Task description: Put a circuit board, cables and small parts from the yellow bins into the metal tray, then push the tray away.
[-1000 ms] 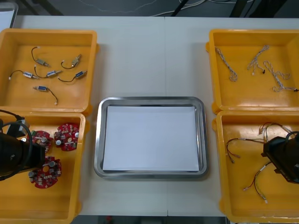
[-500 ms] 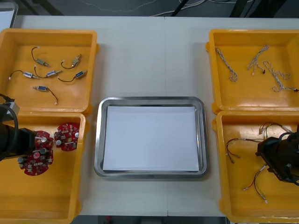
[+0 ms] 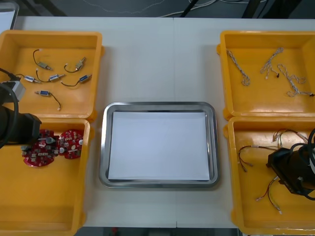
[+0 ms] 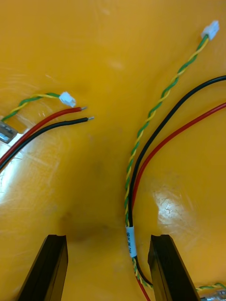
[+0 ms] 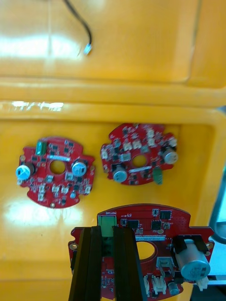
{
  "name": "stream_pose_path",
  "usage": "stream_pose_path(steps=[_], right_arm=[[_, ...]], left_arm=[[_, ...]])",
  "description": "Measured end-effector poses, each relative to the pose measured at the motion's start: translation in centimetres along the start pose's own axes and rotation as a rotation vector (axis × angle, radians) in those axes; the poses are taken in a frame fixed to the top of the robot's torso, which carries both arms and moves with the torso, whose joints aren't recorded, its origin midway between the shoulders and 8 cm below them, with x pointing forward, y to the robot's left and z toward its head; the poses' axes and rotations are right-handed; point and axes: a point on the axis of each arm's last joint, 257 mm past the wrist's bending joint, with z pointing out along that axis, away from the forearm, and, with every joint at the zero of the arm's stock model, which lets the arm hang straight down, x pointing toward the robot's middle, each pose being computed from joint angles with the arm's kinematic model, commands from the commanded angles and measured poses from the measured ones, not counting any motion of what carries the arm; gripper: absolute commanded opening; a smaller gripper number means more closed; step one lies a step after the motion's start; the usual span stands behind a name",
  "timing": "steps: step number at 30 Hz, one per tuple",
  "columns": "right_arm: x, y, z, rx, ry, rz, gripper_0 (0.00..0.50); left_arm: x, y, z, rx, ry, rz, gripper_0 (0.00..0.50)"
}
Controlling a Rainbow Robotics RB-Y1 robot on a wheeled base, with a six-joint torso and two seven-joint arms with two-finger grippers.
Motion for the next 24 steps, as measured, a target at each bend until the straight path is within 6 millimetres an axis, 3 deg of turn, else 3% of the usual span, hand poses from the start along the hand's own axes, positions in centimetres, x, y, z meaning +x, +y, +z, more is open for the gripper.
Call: stream_pose_path(steps=[7,14,24], right_arm=[[0.3,-0.4,0.3,0.01,0.0,-0.005,0.5],[0.5,-0.5,0.4,0.013,0.002,-0.007,0.5],[0.3,-0.4,0.8,0.002,-0.011,-0.006,0.5]], left_arm=[[-1.6,-2.7,-1.0,0.032,-0.046,0.077,0.0],[-1.3,-6.5,-0.2,0.048,-0.028,0.165,0.0],[-1.1,-10.4,0.7,0.041,-0.027,-0.056,0.0]])
